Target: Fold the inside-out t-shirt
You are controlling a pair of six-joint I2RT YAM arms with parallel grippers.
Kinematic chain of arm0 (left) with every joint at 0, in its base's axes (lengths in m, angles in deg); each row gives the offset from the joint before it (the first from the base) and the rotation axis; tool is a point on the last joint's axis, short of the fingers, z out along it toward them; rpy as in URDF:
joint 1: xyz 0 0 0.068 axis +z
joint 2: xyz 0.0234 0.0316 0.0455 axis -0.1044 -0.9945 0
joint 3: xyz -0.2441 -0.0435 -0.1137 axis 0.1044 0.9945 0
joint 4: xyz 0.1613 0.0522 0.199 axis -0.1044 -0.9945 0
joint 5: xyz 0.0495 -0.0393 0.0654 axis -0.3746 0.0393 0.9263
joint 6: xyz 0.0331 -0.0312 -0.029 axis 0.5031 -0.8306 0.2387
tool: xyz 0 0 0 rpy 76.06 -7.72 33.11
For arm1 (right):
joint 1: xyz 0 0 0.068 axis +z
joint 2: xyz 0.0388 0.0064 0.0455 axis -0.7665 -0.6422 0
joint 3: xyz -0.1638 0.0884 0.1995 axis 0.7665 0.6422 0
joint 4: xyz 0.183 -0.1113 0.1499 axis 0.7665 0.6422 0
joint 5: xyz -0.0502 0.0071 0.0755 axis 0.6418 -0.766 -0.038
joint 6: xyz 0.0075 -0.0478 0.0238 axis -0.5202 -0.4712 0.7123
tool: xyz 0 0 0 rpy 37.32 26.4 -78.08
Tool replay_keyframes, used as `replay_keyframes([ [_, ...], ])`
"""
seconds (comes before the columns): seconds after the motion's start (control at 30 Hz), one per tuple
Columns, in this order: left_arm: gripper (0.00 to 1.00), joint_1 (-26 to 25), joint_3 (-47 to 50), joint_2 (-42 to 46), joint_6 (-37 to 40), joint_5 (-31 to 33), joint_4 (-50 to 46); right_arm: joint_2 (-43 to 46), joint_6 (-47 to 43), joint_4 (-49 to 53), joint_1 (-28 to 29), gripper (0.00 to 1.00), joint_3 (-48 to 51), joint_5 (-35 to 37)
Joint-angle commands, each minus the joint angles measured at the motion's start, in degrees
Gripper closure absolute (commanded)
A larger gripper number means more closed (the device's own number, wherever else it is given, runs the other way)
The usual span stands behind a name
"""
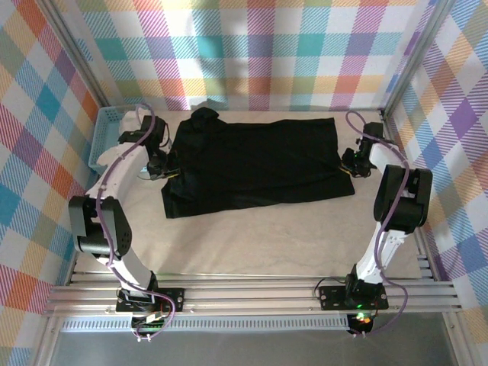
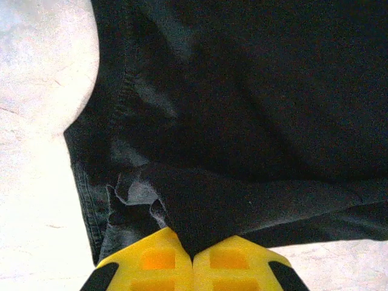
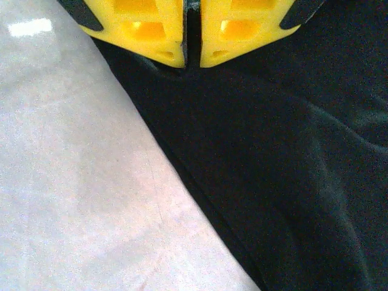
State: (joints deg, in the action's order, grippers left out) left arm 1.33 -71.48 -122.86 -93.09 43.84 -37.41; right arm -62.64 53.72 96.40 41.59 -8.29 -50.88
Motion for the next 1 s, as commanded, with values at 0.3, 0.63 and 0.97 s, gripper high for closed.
replay_keyframes([
  [0.3, 0.77, 1.32, -24.05, -23.36, -2.67, 4.74, -0.83, -5.59, -2.08, 5.34, 0.62, 0.57, -13.16, 0.85],
  [0.63, 0.38, 0.33, 0.32, -4.92, -7.42, 3.54, 14.41, 16.03, -2.78, -8.89, 13.39, 0.28, 9.2, -5.74],
  [0.97, 0.38, -0.92, 27.77, 3.69, -14.53, -8.67, 35.37, 6.29, -3.28, 1.18, 18.51, 0.34, 6.15, 0.33],
])
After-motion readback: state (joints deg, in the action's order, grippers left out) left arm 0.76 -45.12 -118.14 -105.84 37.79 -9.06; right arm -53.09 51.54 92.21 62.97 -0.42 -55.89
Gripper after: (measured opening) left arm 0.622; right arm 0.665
